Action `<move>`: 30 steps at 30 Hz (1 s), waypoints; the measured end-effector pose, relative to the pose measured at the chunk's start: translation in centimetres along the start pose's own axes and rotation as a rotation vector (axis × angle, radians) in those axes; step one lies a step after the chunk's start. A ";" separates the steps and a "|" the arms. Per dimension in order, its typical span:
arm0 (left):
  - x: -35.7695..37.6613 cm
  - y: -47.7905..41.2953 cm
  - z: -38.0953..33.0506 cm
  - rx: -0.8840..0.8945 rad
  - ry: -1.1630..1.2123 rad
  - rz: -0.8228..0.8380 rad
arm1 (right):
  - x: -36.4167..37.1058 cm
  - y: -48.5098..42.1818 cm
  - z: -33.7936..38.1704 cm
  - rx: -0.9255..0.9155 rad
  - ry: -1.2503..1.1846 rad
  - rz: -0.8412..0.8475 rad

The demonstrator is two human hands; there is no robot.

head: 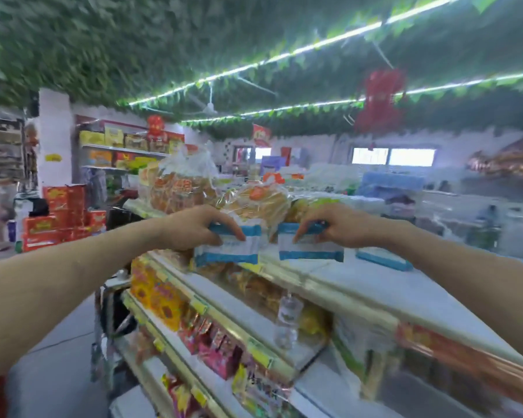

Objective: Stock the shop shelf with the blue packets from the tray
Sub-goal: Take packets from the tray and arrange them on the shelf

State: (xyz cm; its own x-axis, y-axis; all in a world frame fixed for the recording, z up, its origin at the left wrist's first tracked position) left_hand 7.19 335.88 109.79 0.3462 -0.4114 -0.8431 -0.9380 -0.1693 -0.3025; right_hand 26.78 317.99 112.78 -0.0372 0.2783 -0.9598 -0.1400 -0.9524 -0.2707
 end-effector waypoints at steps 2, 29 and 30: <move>1.1 -3.9 -1.3 0.026 0.016 -0.014 | -1.6 1.2 -5.7 0.070 0.015 -0.031; 10.8 -27.2 1.1 0.202 0.092 0.137 | 4.1 2.1 -29.5 0.337 0.484 0.139; 11.2 -28.0 0.8 0.228 0.106 0.151 | 4.0 2.1 -29.4 0.337 0.495 0.143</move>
State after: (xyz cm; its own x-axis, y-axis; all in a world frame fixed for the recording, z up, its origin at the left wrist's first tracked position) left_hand 37.31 336.71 108.46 0.1910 -0.5099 -0.8388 -0.9548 0.1018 -0.2793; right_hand 55.41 313.47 106.18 0.3737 -0.0175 -0.9274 -0.4759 -0.8618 -0.1755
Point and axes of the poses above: each hand's wrist, its own y-axis away from the middle knuckle, its own x-axis out of the palm, z = x × y, the point moved 7 cm from there along -y, towards the middle knuckle, and after that the axes turned 2 degrees about x, right-handed, at the moved point
